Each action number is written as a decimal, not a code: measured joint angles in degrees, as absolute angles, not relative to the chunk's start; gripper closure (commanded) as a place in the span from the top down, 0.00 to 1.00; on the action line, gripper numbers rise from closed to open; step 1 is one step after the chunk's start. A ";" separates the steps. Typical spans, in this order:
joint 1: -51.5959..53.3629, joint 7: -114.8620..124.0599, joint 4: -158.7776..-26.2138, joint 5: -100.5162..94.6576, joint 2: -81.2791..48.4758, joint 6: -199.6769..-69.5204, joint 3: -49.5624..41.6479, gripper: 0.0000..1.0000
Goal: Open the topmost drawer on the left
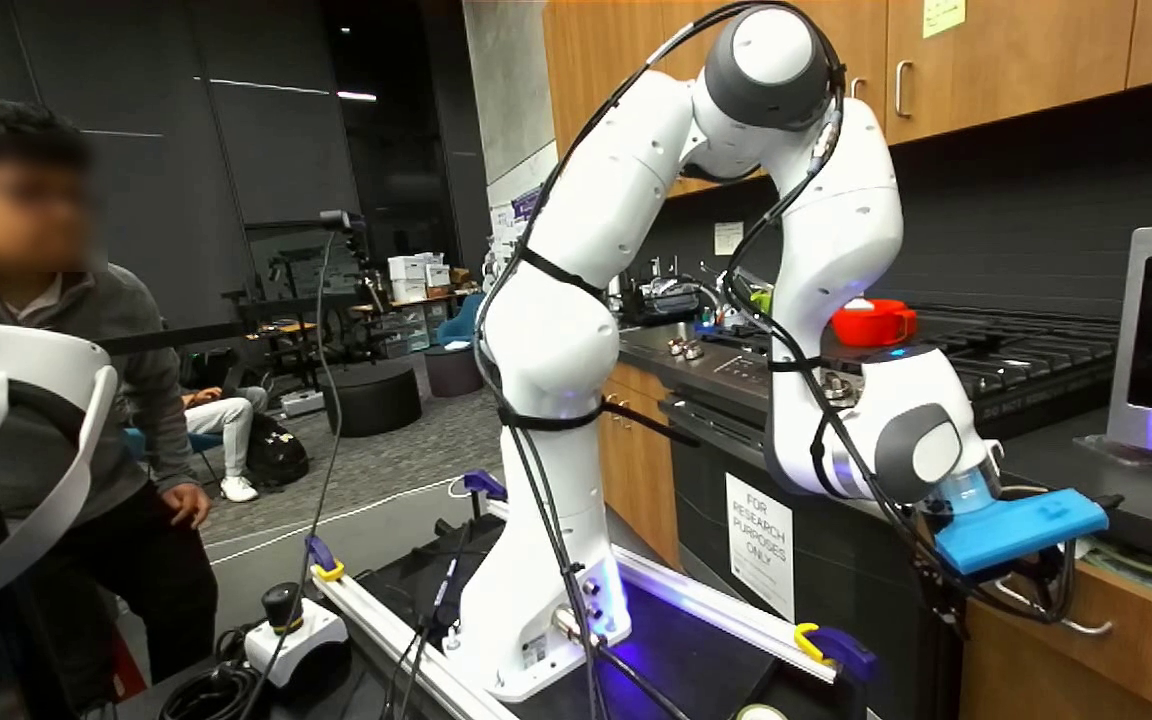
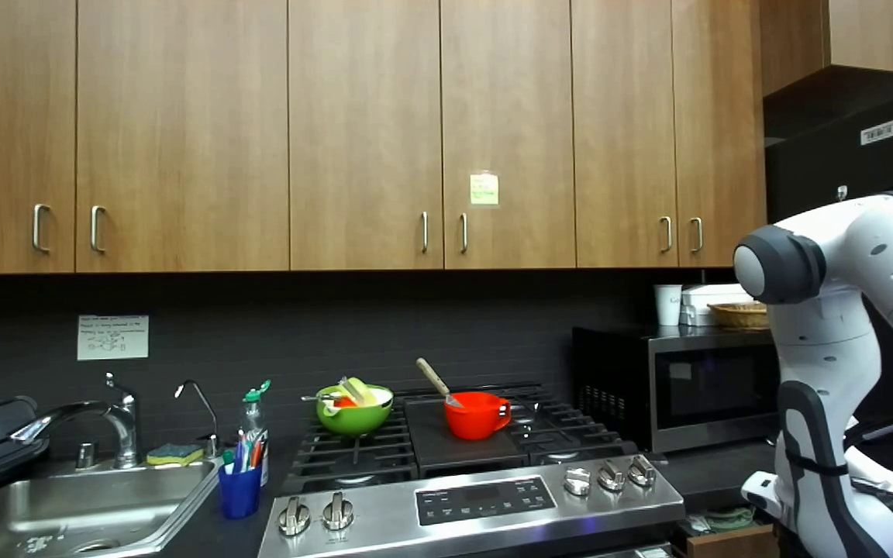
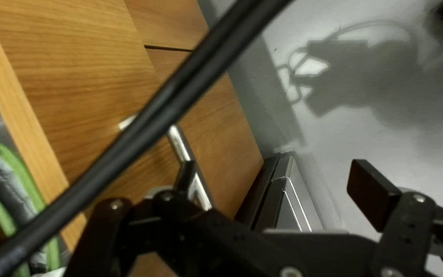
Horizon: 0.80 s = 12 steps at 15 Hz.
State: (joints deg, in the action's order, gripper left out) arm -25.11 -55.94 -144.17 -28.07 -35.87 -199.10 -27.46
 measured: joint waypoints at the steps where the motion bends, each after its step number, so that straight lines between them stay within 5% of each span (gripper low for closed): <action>1: -24.75 -56.78 -144.82 -28.07 -35.65 -199.13 -28.02 1.00; 12: -18.58 -72.64 -154.76 -26.76 -32.83 -199.62 -36.59 1.00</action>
State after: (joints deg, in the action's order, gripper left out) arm -18.58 -72.64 -154.76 -26.76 -32.83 -199.62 -36.59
